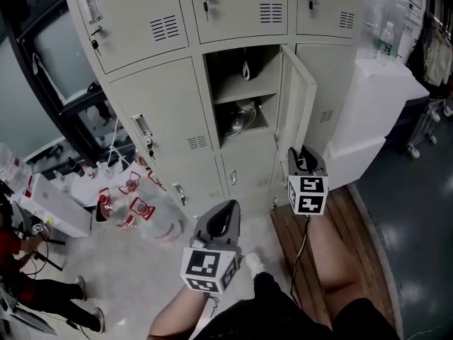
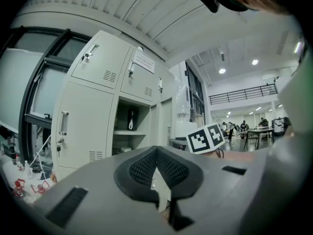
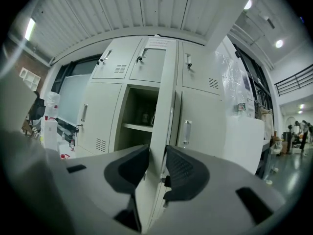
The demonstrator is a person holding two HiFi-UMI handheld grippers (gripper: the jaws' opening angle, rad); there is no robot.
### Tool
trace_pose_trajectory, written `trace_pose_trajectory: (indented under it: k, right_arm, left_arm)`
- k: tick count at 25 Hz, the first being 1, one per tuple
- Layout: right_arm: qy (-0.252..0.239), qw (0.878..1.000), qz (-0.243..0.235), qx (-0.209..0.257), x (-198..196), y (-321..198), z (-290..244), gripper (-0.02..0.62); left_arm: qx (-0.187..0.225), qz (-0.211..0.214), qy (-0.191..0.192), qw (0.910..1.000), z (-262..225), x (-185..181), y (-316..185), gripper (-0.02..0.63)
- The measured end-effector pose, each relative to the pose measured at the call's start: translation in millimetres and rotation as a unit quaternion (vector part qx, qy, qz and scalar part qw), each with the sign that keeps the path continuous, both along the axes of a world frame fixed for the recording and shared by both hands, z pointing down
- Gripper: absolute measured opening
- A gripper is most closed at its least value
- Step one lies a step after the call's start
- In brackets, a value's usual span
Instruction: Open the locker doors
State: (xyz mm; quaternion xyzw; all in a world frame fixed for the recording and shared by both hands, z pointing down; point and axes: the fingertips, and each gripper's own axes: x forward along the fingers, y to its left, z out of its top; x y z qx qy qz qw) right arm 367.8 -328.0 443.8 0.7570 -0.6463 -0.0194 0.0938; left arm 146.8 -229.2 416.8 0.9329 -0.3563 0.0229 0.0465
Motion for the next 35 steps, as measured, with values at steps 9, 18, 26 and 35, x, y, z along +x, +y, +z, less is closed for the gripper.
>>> trace_pose_trajectory:
  k: [9, 18, 26, 35]
  right_arm:
    - [-0.024, 0.999, 0.01, -0.037, 11.9, 17.2, 8.0, 0.091]
    - [-0.031, 0.999, -0.004, -0.037, 19.6, 46.7, 9.6, 0.012]
    - [-0.064, 0.993, -0.101, -0.001, 17.6, 101.0, -18.7, 0.002]
    - [-0.075, 0.976, -0.205, 0.012, 25.2, 167.4, -46.2, 0.002]
  left_arm:
    - [0.001, 0.003, 0.008, 1.0, -1.8, -16.3, 30.3, 0.0]
    - [0.013, -0.014, 0.0, 0.9998, -12.3, -7.4, 62.0, 0.0]
    - [0.001, -0.069, 0.025, 0.9973, -19.0, 20.6, 88.2, 0.002]
    - [-0.006, -0.132, 0.022, 0.991, -14.7, 56.4, 125.7, 0.0]
